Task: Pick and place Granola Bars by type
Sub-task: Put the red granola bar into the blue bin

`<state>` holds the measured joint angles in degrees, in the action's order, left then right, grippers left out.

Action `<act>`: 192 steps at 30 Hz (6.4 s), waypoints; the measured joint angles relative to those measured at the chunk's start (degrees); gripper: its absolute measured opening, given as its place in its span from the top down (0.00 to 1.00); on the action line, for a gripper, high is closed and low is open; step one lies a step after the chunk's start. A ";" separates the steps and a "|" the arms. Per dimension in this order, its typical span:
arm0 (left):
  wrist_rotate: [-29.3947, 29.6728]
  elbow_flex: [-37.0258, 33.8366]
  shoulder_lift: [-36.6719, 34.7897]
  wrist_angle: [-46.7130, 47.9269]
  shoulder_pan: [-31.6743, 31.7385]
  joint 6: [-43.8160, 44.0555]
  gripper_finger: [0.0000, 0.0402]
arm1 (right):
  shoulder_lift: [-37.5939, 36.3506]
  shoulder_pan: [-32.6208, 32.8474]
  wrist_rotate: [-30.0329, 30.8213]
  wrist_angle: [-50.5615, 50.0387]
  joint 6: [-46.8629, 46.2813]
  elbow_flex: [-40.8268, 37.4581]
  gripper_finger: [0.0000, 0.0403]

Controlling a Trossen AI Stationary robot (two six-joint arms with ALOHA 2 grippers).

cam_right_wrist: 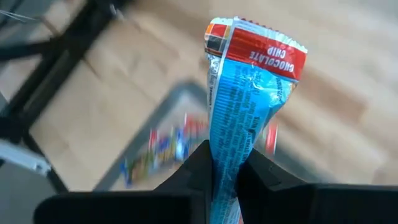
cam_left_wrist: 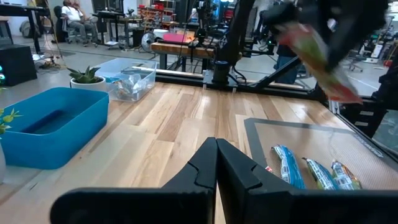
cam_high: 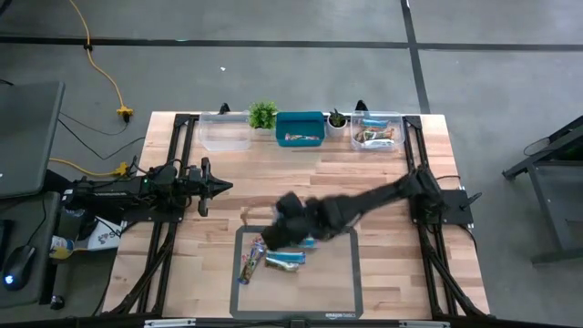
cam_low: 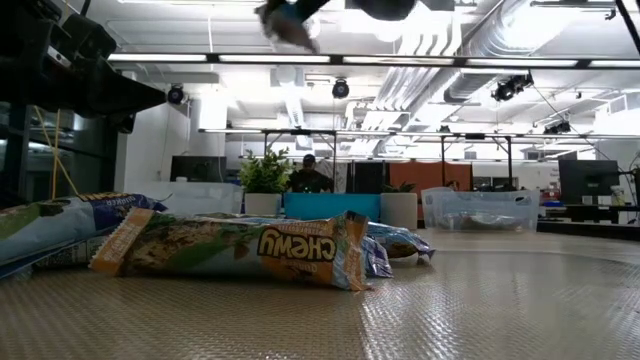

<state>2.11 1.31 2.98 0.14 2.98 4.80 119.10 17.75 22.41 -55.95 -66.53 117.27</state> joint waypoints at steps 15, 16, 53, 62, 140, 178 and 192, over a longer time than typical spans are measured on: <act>0.01 0.00 0.00 0.00 -0.02 0.00 1.00 | -1.52 -23.78 -14.57 8.50 41.79 0.02 0.91; 0.00 0.01 -0.01 0.00 0.00 0.00 1.00 | -1.52 -25.35 -15.25 8.36 44.09 0.02 0.91; 0.00 0.00 0.00 0.00 0.00 0.00 1.00 | 12.09 -53.70 -28.02 3.98 99.09 -0.07 0.91; 0.00 -0.01 -0.02 0.00 -0.01 -0.02 1.00 | 12.12 -53.76 -27.42 1.72 102.61 -0.07 0.88; 0.00 0.01 -0.02 0.00 -0.01 -0.02 1.00 | -7.94 -14.30 -31.00 43.25 81.84 -41.41 0.51; 0.00 0.02 -0.02 -0.02 0.01 -0.02 1.00 | -2.05 -12.71 -32.84 62.25 80.47 -48.66 0.51; -0.03 0.00 0.00 0.01 -0.01 -0.02 1.00 | 0.27 -12.38 -32.68 63.68 80.05 -48.76 0.51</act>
<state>2.08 1.30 2.98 0.15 2.97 4.78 119.37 5.37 -10.28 7.72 13.52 68.51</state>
